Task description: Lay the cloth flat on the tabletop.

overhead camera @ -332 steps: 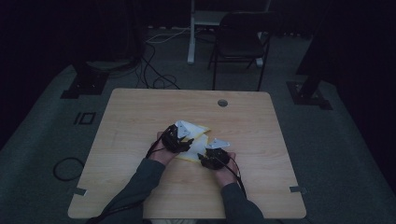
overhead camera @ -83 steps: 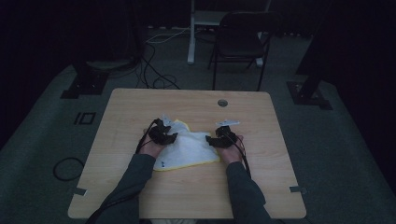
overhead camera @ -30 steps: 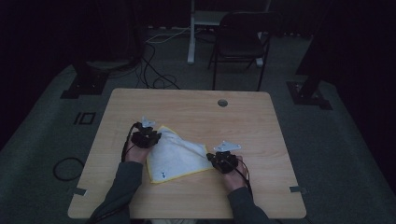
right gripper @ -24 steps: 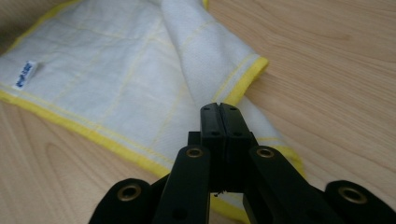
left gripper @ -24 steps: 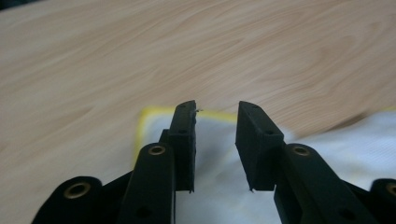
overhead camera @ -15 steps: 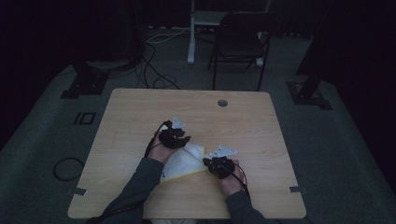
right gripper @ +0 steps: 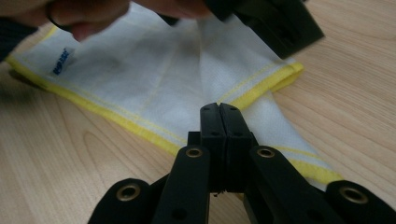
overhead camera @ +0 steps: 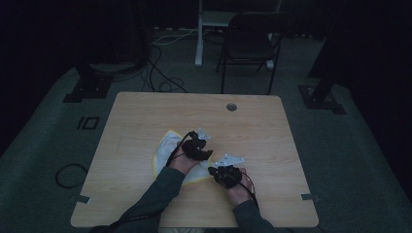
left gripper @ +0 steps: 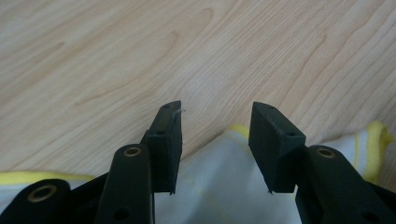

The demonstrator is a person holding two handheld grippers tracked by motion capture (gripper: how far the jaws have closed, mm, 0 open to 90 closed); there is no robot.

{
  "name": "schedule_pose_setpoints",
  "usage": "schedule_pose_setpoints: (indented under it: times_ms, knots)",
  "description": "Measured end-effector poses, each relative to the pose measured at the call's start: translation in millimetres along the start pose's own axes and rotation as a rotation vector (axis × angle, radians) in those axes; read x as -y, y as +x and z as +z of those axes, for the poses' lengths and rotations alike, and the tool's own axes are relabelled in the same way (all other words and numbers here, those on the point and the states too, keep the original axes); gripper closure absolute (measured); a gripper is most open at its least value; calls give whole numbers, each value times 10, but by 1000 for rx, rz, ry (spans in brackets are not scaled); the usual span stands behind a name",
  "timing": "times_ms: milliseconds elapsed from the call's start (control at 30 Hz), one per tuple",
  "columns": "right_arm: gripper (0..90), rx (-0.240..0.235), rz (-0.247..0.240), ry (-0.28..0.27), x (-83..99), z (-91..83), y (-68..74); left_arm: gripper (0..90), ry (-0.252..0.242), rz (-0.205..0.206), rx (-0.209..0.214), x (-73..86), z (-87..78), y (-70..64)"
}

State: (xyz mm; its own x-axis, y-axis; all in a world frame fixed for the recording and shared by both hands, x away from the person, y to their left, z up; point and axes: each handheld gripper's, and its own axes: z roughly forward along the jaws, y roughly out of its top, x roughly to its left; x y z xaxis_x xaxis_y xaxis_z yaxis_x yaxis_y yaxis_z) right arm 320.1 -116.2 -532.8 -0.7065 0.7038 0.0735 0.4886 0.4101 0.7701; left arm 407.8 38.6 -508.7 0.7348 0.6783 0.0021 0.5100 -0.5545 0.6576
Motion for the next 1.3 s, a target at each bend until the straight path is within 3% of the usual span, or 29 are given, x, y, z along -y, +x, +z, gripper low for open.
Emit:
schedule_pose_setpoints:
  times_ms: [167, 267, 367, 433, 533, 633, 800, 967, 1167, 1300]
  knots:
    - [897, 0, -2, -1, 1, 1, 9, 547, 40, 4, -3, 12, 108, -35]
    - [895, -2, -7, 3, 1, 3, 14, 554, 74, -4, -26, 42, 179, -40]
    - [891, 1, -5, 0, 0, -4, 4, 654, 75, -15, -22, 56, 173, -32]
    - [874, 6, -2, -4, -2, -17, -14, 777, 83, -8, -39, 50, 155, -27]
    - [782, 5, 14, -23, -10, -62, -54, 849, 71, -10, -38, 60, 113, -7]
    - [720, 15, 40, -53, -20, -122, -118, 857, 44, -4, -41, 65, 23, -26]
    - [720, 52, 78, -96, -57, -214, -244, 859, -23, -5, -37, 77, -186, -38]
    - [723, 65, 87, -101, -92, -231, -308, 860, -89, -11, -34, 136, -452, -48]
    - [727, 64, 82, -100, -143, -223, -318, 859, -155, -47, -34, 333, -730, -28]
    - [728, 55, 74, -101, -175, -209, -302, 858, -186, -84, -44, 586, -878, -14]
